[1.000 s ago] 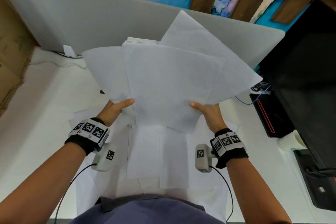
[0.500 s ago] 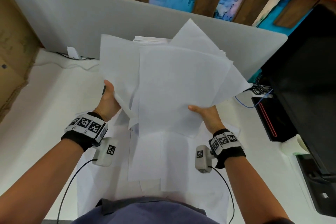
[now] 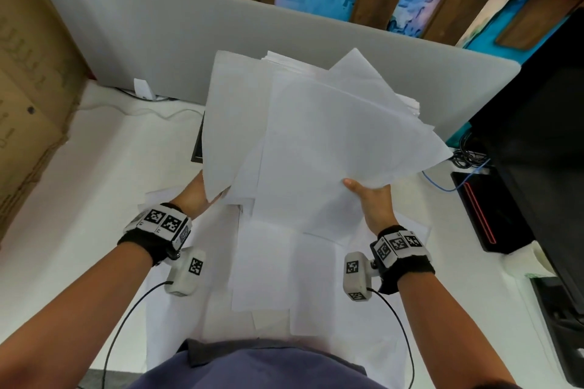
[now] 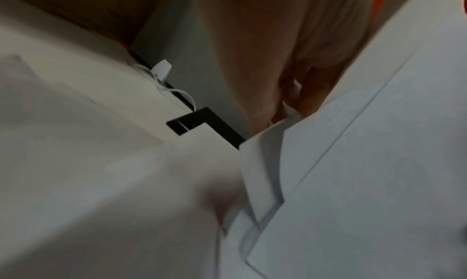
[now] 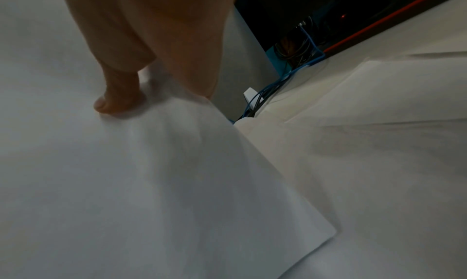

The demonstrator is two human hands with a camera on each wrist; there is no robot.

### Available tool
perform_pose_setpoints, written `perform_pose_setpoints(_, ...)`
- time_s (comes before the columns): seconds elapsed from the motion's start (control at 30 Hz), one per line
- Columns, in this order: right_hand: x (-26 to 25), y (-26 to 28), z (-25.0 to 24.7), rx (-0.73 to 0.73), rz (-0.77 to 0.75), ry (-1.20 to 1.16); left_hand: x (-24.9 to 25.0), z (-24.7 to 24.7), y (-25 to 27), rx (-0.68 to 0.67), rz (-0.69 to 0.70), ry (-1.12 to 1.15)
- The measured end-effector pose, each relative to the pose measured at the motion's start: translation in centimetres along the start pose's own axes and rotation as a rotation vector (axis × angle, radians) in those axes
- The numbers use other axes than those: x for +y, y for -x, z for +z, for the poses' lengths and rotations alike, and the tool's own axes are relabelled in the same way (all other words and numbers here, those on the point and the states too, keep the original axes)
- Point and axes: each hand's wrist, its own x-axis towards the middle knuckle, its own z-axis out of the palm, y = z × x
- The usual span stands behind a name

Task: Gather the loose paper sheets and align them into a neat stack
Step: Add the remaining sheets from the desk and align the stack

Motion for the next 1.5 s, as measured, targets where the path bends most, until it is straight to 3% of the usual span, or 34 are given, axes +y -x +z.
perform_pose_setpoints(0.07,-0.2,0.2,-0.2,-0.048,-0.048,0.026,0.2,-0.5,0.5,-0.133,0.022,-0.328)
perform_pose_setpoints(0.17,0.1,0.2,-0.4,-0.090,-0.105,0.054,0.2,-1.2,0.3,-0.247,0.005,-0.635)
perform_pose_setpoints(0.27,0.5,-0.1,-0.6,-0.111,-0.099,0.047,2.1,-0.9,1.2,-0.179,-0.161,-0.757)
perform_pose_setpoints(0.33,0.5,-0.3,-0.7,-0.124,-0.103,0.038,2.9,-1.0,1.1,-0.161,-0.131,-0.616)
perform_pose_setpoints(0.4,0.4,-0.4,-0.7,-0.135,-0.103,0.030,3.4,-0.8,0.8,-0.140,0.088,-0.332)
perform_pose_setpoints(0.5,0.4,-0.7,-0.5,-0.132,-0.101,0.041,1.9,0.3,-0.2,0.054,0.209,0.025)
perform_pose_setpoints(0.57,0.3,-0.9,-0.4,-0.124,-0.095,0.048,0.5,1.8,0.2,0.096,0.257,-0.019)
perform_pose_setpoints(0.7,0.5,-1.2,-0.6,-0.132,-0.072,0.052,-1.9,2.5,0.9,0.136,0.024,-0.208)
perform_pose_setpoints(0.8,0.6,-1.3,-0.5,-0.139,-0.057,0.038,-1.0,1.9,1.0,0.279,0.173,-0.153)
perform_pose_setpoints(0.87,0.8,-1.4,-0.4,-0.139,-0.050,0.014,0.6,1.9,1.4,0.282,0.257,-0.147)
perform_pose_setpoints(1.07,1.2,-1.2,-0.1,-0.129,-0.002,-0.033,3.8,1.9,1.8,0.288,0.311,-0.079)
perform_pose_setpoints(1.17,1.1,-1.2,-0.1,-0.115,0.009,-0.026,3.3,1.3,1.2,0.221,0.150,-0.157)
perform_pose_setpoints(1.23,1.1,-1.2,-0.2,-0.117,0.007,-0.016,3.1,0.7,1.0,0.075,-0.028,-0.274)
perform_pose_setpoints(1.3,1.0,-1.1,-0.3,-0.131,-0.004,-0.012,3.2,0.7,1.1,-0.124,-0.086,-0.467)
perform_pose_setpoints(1.37,0.9,-1.1,-0.4,-0.142,-0.012,-0.011,3.3,1.0,0.9,-0.125,-0.027,-0.560)
perform_pose_setpoints(1.43,0.9,-1.1,-0.5,-0.149,-0.002,-0.020,4.3,1.8,1.3,-0.087,-0.082,-0.442)
perform_pose_setpoints(1.5,1.0,-1.0,-0.4,-0.169,0.020,-0.036,4.2,2.8,1.4,-0.048,-0.043,-0.331)
